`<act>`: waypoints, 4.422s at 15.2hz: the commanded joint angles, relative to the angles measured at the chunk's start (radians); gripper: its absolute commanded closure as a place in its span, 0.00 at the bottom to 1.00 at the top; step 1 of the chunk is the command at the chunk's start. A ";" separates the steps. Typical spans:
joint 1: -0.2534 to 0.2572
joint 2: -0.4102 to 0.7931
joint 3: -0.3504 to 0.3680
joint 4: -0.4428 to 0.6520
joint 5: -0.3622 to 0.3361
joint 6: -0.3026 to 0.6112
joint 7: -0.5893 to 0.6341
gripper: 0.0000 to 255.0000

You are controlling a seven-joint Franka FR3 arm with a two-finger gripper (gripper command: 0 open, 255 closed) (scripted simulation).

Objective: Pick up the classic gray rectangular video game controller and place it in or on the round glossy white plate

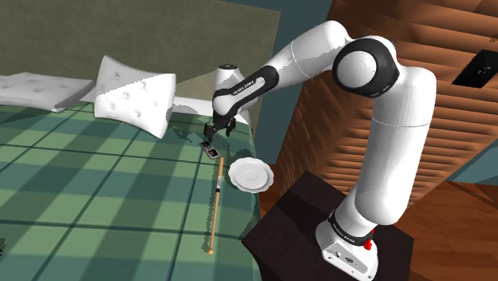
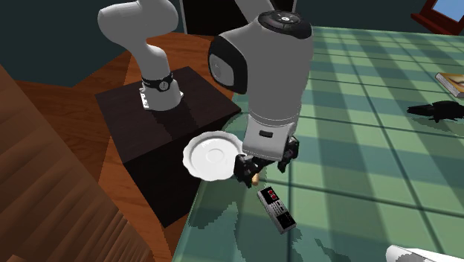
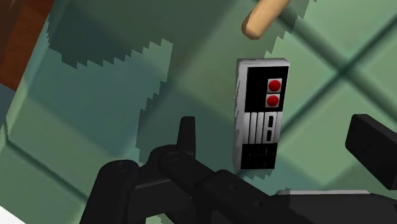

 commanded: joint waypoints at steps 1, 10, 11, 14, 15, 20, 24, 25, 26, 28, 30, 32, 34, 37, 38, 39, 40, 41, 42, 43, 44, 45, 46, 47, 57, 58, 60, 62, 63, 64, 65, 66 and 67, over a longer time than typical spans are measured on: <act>0.002 0.084 0.000 0.076 0.004 0.008 0.006 0.00; 0.008 0.277 -0.001 0.219 0.008 0.057 0.013 0.00; 0.008 0.288 -0.002 0.222 0.008 0.065 0.014 0.00; 0.009 0.305 -0.002 0.226 0.007 0.077 0.014 0.00; 0.009 0.305 -0.002 0.226 0.007 0.077 0.014 0.00; 0.009 0.305 -0.002 0.226 0.007 0.077 0.014 0.00; 0.009 0.306 -0.002 0.227 0.007 0.077 0.014 1.00; 0.009 0.306 -0.002 0.227 0.007 0.077 0.014 1.00; 0.009 0.306 -0.002 0.228 0.007 0.076 0.014 1.00; 0.009 0.306 -0.002 0.229 0.007 0.076 0.014 1.00; 0.009 0.305 -0.002 0.226 0.007 0.077 0.014 1.00; 0.008 0.284 -0.002 0.222 0.008 0.060 0.014 1.00; 0.008 0.264 -0.001 0.220 0.009 0.043 0.014 1.00; 0.007 0.235 0.001 0.218 0.010 0.016 0.014 1.00; 0.006 0.226 0.001 0.218 0.011 0.007 0.014 1.00; 0.006 0.216 0.001 0.218 0.011 -0.003 0.014 1.00; 0.006 0.207 0.002 0.218 0.012 -0.012 0.014 1.00; 0.005 0.198 0.002 0.218 0.012 -0.022 0.014 1.00; 0.005 0.189 0.003 0.218 0.013 -0.031 0.014 1.00; 0.005 0.180 0.003 0.219 0.013 -0.041 0.013 1.00; 0.004 0.171 0.003 0.220 0.013 -0.050 0.013 1.00; 0.004 0.163 0.004 0.222 0.014 -0.060 0.013 1.00; 0.004 0.155 0.004 0.224 0.014 -0.070 0.013 1.00; 0.004 0.151 0.004 0.224 0.015 -0.074 0.013 1.00; -0.027 -0.179 0.013 -0.296 0.047 0.115 -0.027 1.00; -0.030 -0.211 0.013 -0.342 0.052 0.129 -0.033 1.00; -0.034 -0.275 0.014 -0.431 0.062 0.155 -0.045 1.00; -0.038 -0.340 0.013 -0.519 0.074 0.177 -0.059 1.00; -0.039 -0.373 0.012 -0.561 0.079 0.187 -0.066 1.00; -0.040 -0.406 0.011 -0.604 0.085 0.196 -0.074 1.00; -0.040 -0.440 0.010 -0.645 0.091 0.203 -0.081 1.00; -0.040 -0.471 0.008 -0.682 0.096 0.209 -0.088 1.00; -0.040 -0.456 0.008 -0.684 0.096 0.226 -0.088 1.00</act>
